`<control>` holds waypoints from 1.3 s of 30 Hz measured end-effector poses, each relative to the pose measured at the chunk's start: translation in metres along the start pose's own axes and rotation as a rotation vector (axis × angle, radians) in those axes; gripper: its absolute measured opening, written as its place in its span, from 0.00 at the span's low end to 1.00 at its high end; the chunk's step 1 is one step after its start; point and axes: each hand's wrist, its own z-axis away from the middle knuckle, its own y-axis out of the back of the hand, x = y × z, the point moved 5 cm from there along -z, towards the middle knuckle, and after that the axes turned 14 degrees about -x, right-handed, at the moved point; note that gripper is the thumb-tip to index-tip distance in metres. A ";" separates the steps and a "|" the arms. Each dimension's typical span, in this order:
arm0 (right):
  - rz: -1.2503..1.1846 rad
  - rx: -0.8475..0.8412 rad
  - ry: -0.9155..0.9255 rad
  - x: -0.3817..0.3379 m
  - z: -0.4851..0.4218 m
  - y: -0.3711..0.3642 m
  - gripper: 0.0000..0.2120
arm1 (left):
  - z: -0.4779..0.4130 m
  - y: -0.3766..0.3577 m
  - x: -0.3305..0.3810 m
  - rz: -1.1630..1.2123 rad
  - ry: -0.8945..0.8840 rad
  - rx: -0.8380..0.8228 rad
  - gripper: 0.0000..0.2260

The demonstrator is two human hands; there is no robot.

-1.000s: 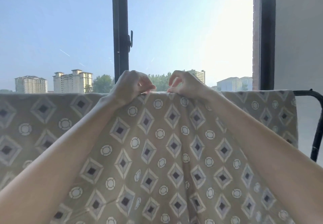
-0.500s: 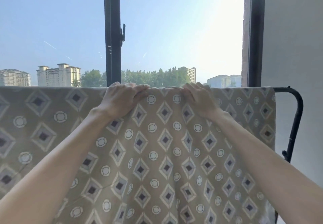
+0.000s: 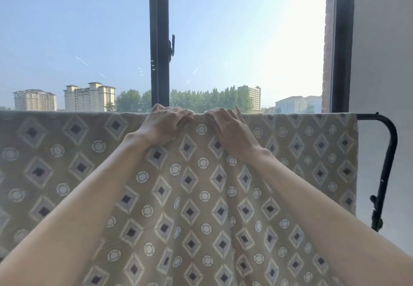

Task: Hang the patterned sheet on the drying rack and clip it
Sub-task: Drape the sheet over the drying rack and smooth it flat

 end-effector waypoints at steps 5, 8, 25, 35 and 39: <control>0.044 0.016 0.018 -0.010 -0.015 -0.009 0.16 | 0.019 -0.005 -0.033 0.224 0.079 -0.047 0.20; 0.093 -0.057 -0.036 -0.018 -0.023 -0.016 0.18 | 0.036 0.000 -0.054 0.278 0.153 -0.002 0.18; -0.001 -0.039 0.059 -0.121 -0.104 -0.051 0.19 | 0.123 0.017 -0.169 0.075 0.214 0.396 0.18; -0.239 0.104 0.086 -0.127 -0.102 -0.045 0.12 | 0.112 0.022 -0.178 -0.036 0.048 0.410 0.13; -0.234 0.096 0.076 -0.127 -0.106 -0.044 0.13 | 0.106 0.030 -0.177 -0.009 0.035 0.418 0.15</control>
